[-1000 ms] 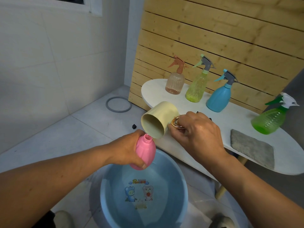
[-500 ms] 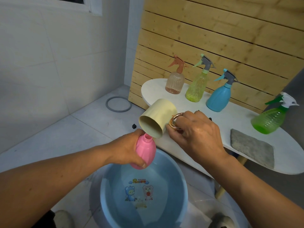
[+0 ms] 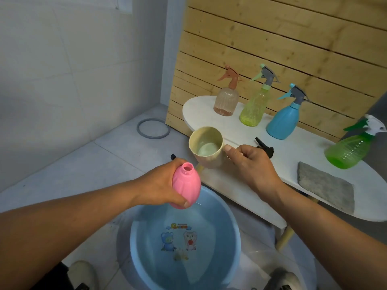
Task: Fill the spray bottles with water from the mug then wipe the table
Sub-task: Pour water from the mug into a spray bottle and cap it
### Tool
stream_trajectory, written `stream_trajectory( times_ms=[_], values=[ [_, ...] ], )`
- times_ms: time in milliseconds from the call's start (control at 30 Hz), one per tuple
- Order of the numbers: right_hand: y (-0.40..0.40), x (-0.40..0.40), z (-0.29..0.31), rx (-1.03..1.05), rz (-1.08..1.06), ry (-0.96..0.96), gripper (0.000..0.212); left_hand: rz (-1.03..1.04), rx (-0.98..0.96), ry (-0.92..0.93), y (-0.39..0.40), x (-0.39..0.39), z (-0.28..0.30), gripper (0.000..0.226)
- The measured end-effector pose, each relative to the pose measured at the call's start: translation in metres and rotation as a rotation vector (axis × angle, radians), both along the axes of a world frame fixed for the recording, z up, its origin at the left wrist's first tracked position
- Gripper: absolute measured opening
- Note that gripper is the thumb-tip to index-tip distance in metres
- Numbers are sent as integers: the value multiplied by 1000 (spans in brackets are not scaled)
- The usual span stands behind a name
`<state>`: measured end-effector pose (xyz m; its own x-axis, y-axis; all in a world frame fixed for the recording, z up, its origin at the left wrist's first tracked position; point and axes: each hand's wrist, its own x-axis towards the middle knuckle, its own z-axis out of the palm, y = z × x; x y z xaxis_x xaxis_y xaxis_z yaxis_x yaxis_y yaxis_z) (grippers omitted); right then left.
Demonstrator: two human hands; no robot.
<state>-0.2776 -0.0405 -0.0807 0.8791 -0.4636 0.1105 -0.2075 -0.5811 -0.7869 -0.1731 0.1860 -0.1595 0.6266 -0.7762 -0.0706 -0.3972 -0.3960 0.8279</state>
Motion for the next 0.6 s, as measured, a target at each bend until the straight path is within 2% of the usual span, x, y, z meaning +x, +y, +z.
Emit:
stream_trajectory(
  times_ms=[133, 267, 367, 467, 600],
  values=[
    [-12, 19, -29, 184, -3, 81, 42, -3, 10, 8, 2, 1, 0, 90],
    [-23, 36, -78, 229, 21, 184, 42, 4, 13, 22, 1, 2, -2, 87],
    [-30, 43, -117, 73, 69, 384, 50, 7, 37, 14, 1, 2, -5, 86],
    [-37, 49, -153, -82, 164, 598, 47, 5, 85, 12, 0, 1, -9, 88],
    [-39, 49, -211, -328, 266, 748, 47, 22, 136, 28, 3, 0, -13, 90]
  ],
)
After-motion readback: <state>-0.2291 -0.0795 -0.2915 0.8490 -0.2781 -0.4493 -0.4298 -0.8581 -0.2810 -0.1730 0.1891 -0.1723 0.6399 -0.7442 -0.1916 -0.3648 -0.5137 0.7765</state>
